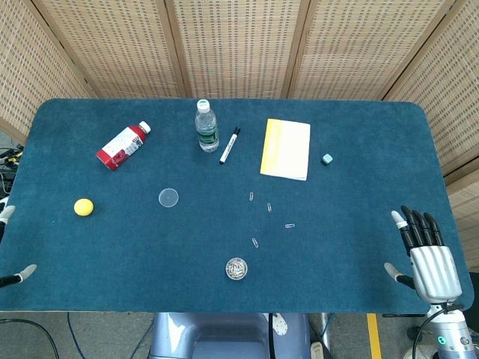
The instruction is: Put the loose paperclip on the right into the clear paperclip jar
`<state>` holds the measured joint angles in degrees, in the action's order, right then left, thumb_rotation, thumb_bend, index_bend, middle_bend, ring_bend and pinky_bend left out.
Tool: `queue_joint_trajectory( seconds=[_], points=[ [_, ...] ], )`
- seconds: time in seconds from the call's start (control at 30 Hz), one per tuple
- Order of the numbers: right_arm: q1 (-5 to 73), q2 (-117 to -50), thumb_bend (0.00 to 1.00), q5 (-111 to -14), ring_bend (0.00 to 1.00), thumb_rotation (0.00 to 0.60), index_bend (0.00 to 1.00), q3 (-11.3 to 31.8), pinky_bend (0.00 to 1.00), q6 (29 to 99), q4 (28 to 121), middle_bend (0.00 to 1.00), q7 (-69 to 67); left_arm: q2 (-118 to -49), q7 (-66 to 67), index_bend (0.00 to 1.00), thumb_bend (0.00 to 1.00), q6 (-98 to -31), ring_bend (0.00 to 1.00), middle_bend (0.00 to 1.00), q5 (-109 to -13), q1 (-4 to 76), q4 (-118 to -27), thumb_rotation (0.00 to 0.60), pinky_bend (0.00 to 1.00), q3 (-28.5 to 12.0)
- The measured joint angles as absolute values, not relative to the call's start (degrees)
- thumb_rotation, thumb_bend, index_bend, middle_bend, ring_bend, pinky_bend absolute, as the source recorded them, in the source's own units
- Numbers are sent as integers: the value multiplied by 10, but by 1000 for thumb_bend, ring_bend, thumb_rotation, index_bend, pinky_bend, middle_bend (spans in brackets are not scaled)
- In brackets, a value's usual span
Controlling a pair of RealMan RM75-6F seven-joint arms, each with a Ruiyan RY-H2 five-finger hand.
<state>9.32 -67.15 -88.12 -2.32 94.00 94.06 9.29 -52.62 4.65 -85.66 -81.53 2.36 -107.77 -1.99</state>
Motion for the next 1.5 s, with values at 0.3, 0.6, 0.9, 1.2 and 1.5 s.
queue_joint_trajectory(
  seconds=[0.3, 0.6, 0.9, 1.2, 1.5],
  points=[
    [87, -676, 0, -896, 0, 600, 108, -9, 0, 934, 925, 0, 55, -532, 62, 0, 5, -859, 0, 0, -819, 23, -1082, 600, 0, -19],
    [135, -679, 76, -904, 0, 600, 357, 17, 0, 866, 918, 0, 19, -538, 75, 0, 5, -856, 0, 0, -816, 26, -1081, 600, 0, -21],
    [233, -703, 169, -838, 0, 600, 427, 71, 0, 709, 934, 0, 49, -546, 89, 0, 5, -838, 0, 0, -793, 36, -1076, 600, 0, -28],
    [322, -810, 232, -696, 0, 600, 476, 102, 0, 588, 881, 0, 212, -552, 98, 0, 6, -824, 0, 0, -769, 45, -1072, 600, 0, -35],
    [362, -876, 297, -637, 0, 600, 509, 102, 0, 553, 817, 0, 284, -553, 101, 0, 6, -817, 0, 0, -761, 49, -1071, 600, 0, -36]
  ],
)
